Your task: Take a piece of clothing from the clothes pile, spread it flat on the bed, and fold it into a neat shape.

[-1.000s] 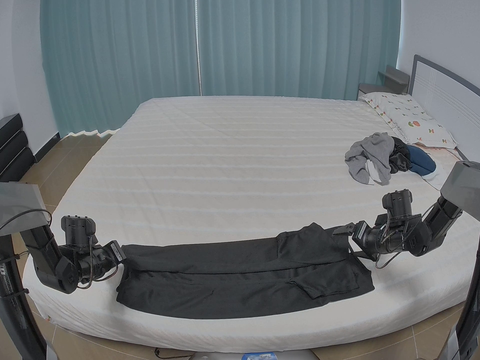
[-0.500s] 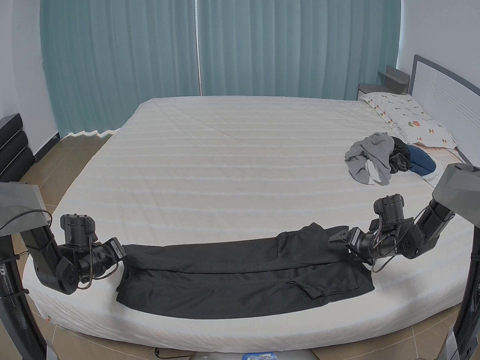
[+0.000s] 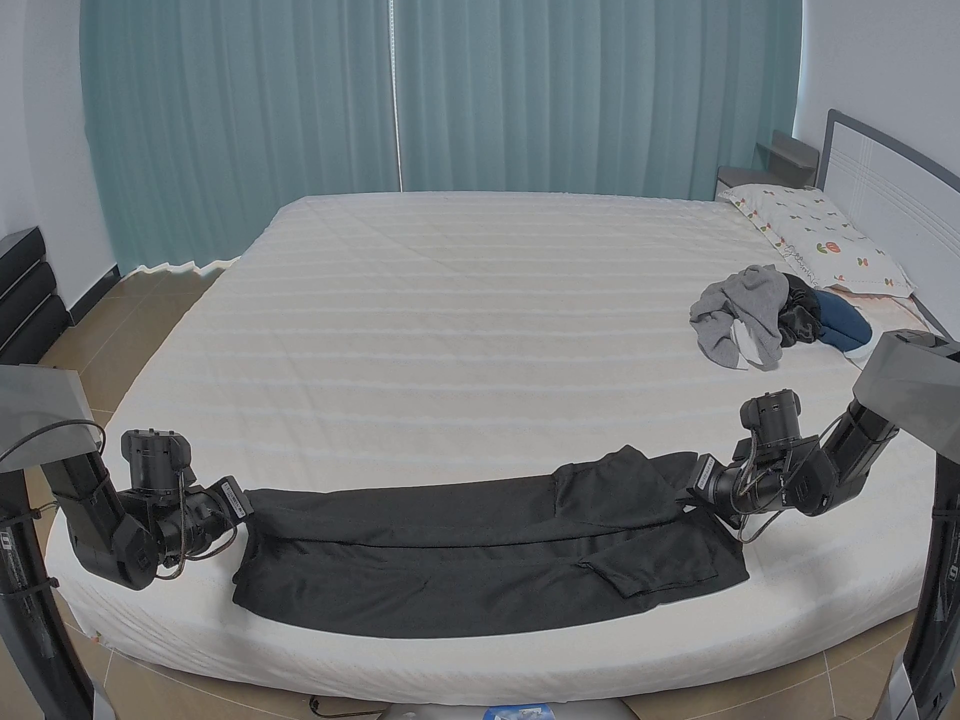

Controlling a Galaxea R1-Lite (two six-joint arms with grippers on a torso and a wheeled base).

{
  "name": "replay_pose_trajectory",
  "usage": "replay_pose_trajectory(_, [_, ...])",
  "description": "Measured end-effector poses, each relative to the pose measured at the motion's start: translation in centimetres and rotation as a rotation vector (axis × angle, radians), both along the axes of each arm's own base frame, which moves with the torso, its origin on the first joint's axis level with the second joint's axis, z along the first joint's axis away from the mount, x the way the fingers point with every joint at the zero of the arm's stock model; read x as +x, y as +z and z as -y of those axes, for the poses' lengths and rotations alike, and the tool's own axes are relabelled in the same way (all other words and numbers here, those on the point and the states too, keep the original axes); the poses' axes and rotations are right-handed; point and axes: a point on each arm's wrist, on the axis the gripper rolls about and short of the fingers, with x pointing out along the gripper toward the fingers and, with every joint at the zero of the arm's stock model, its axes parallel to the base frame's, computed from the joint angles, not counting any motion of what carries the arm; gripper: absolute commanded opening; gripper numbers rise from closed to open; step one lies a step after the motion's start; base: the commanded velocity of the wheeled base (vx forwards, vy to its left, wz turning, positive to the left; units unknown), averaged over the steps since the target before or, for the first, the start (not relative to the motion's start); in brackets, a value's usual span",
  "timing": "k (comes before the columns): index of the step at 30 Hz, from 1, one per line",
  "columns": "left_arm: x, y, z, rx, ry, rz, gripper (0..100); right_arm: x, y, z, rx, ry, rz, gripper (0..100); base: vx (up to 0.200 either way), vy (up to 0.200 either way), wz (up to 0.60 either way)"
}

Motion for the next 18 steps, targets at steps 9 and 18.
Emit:
replay_pose_trajectory(9, [0.7,0.5,-0.1,-0.019,0.020,0.048,0,0.9,1.4,0.4,0.055,-0.057,0.064,0,0.000,0.000,0.00])
replay_pose_trajectory(18, [2.1,2.1,-0.6,-0.085,0.076,0.249,0,1.6,2.9,1.0,0.128,-0.110,0.208,0,0.000,0.000,0.00])
